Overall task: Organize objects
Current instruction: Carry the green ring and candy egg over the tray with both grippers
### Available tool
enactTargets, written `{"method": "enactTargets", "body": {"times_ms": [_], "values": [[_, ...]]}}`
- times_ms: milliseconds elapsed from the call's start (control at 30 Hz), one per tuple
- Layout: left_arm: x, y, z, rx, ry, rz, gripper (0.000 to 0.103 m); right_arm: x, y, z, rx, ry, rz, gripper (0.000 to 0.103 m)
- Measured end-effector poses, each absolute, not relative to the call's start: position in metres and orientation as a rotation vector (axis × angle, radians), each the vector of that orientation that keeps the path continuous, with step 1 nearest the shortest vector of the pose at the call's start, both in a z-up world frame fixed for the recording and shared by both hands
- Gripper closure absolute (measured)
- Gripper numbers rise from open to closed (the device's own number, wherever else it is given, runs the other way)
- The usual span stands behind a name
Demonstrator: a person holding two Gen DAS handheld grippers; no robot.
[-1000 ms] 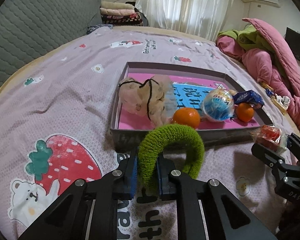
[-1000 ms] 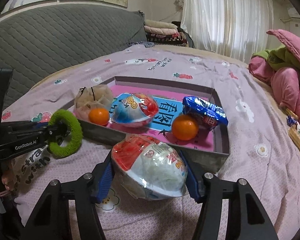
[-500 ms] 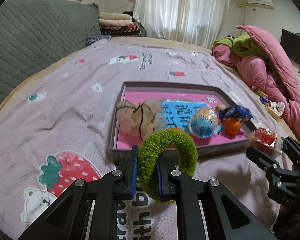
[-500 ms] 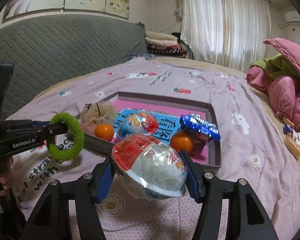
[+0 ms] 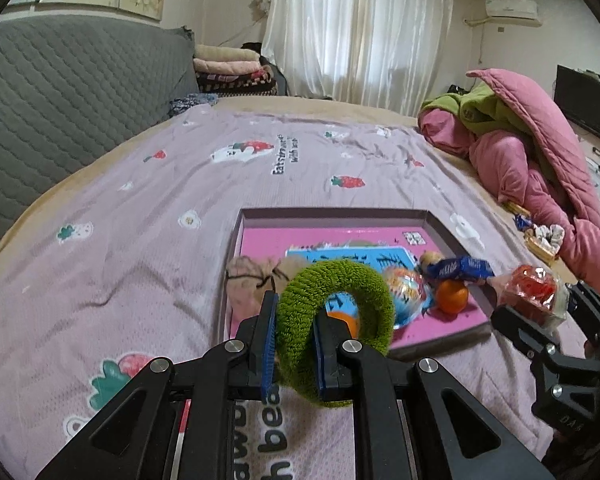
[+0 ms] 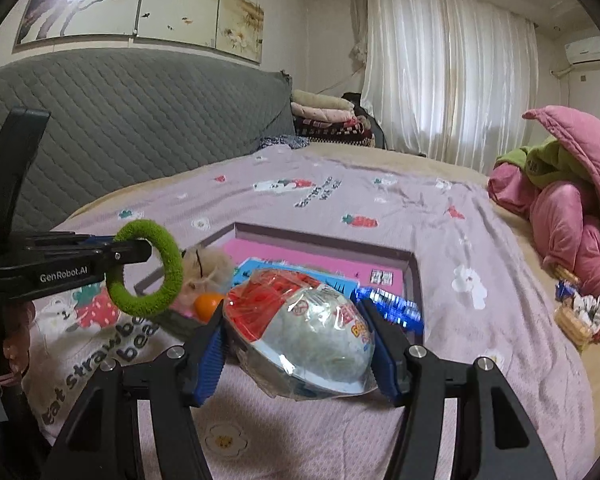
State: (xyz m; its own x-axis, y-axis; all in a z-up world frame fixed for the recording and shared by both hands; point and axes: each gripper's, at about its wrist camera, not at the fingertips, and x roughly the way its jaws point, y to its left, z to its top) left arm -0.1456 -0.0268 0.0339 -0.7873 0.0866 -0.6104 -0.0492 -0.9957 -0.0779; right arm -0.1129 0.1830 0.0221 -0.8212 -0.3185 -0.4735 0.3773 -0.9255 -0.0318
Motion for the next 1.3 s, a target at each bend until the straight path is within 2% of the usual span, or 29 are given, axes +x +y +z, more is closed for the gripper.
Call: {"method": "enactTargets", "body": {"times_ms": [567,1300], "values": [[-0.187,-0.035,0.047,-0.925,-0.092,2.943,0.088,-0.160,0.180,0.053,0.537,0.199,-2.726,0.041],[-0.218,-0.033,-0.013,-1.066,-0.085,2.904,0.088,-0.177,0.176,-0.001,0.722,0.224,-2.650,0.041]]}}
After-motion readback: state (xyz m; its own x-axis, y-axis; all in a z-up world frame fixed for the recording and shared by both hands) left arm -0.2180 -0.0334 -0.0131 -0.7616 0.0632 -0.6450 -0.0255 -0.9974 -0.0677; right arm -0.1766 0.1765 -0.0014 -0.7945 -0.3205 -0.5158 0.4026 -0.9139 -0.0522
